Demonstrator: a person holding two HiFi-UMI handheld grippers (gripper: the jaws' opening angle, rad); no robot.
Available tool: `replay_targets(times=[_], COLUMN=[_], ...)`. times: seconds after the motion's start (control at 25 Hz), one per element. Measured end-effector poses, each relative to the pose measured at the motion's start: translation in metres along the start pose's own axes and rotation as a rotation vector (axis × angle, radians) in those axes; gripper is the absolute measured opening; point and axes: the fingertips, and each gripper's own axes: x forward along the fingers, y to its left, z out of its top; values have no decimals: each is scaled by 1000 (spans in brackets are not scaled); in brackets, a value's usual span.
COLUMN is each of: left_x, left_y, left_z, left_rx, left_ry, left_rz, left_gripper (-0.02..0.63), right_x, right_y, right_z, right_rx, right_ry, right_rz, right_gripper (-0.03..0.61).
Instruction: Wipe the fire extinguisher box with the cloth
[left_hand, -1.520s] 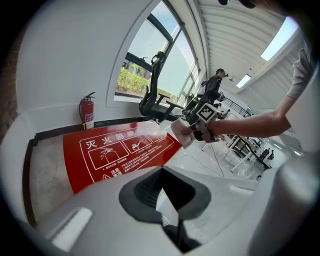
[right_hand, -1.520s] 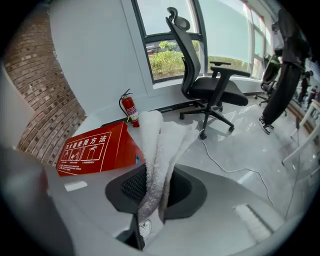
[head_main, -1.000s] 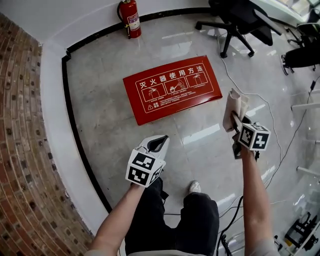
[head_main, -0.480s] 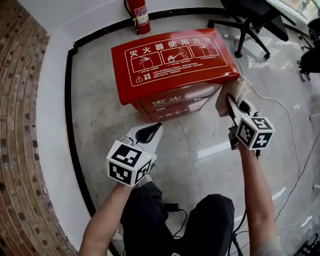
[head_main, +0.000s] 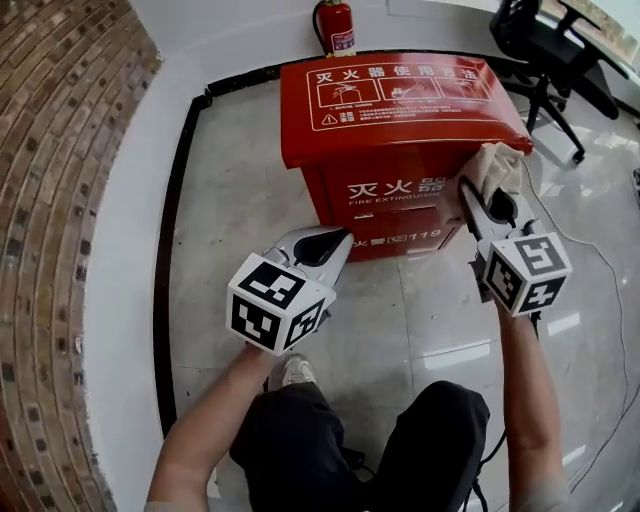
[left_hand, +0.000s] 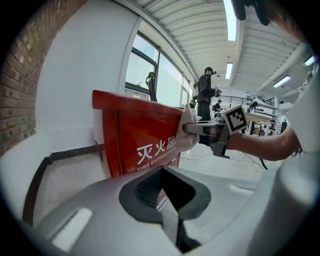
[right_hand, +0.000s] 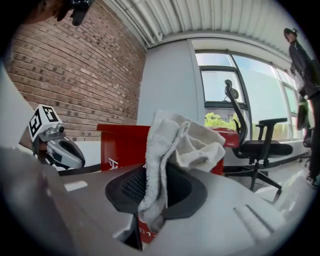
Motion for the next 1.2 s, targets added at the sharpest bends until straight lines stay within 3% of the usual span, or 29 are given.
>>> replay_targets(times=[0.48, 0.76, 0.92, 1.08, 1.2], left_x=[-59, -97, -107, -99, -86], left_y=[38, 55, 58, 54, 51], left_z=[-25, -66, -78, -88, -104], left_rx=[-17, -83, -83, -81, -99], left_ry=[-24, 10, 23, 27, 63], left_rz=[166, 221, 251, 249, 233], left_gripper=[0, 0, 0, 1, 1], right_x=[70, 100, 100, 99, 105], right_y=[172, 241, 272, 277, 255], right_z=[22, -3, -31, -60, -83], right_rx=[-72, -113, -142, -163, -173], right_ry=[-48, -30, -8, 6, 28], right_rz=[366, 489, 572, 597, 521], right_gripper=[92, 91, 91, 91, 91])
